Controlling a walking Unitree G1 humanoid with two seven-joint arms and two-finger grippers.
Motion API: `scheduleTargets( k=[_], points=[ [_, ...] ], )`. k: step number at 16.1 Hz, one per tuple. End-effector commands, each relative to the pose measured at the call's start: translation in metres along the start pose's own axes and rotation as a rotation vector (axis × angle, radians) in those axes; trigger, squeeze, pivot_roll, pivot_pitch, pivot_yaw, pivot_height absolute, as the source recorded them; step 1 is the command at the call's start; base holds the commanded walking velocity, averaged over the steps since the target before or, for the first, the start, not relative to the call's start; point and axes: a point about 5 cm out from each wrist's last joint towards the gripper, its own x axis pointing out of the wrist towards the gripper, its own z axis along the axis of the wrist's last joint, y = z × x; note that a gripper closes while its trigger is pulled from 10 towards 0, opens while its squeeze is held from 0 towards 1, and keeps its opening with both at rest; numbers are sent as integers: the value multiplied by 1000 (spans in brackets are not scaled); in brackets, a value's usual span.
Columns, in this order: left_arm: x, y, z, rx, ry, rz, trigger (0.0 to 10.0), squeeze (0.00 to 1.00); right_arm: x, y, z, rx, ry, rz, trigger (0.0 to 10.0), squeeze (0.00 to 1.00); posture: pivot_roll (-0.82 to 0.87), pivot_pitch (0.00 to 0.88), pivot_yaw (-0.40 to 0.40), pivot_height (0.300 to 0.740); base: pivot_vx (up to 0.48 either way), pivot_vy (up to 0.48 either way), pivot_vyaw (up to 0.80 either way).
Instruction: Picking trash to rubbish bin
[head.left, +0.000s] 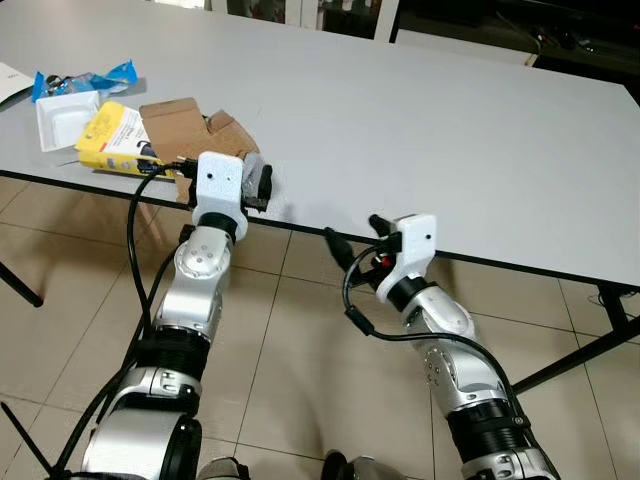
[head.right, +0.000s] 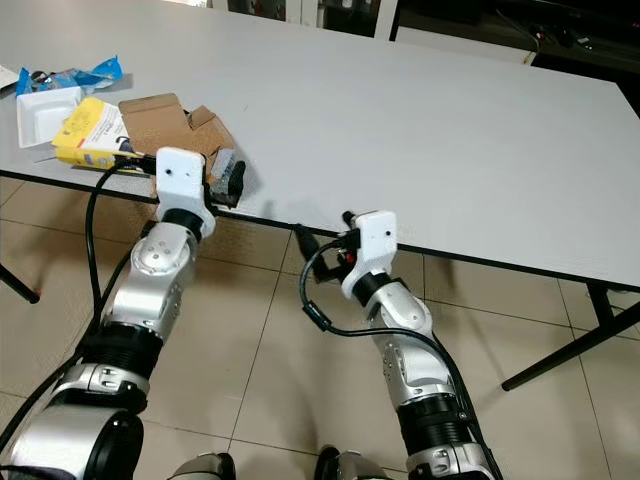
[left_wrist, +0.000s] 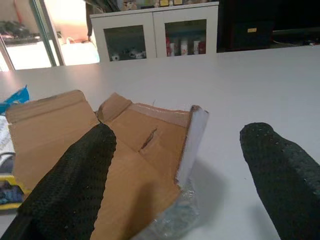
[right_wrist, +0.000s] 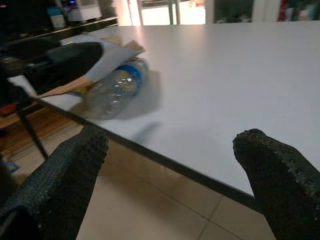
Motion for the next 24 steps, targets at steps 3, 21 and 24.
scheduleTargets(
  k=[3,21,24],
  points=[
    [7,6,4,77,-10,0,10000,0,-6,7,5,38,-13,83,10000,0,-91,132,-113,740,0,0,0],
    [27,-11,-2,242,88,-31,10000,0,-21,23,2,107,0,133,10000,0,-139,154,-79,740,0,0,0],
    [34,-7,5,330,98,11,10000,0,-25,28,1,119,6,136,10000,0,-150,153,-77,740,0,0,0]
  ],
)
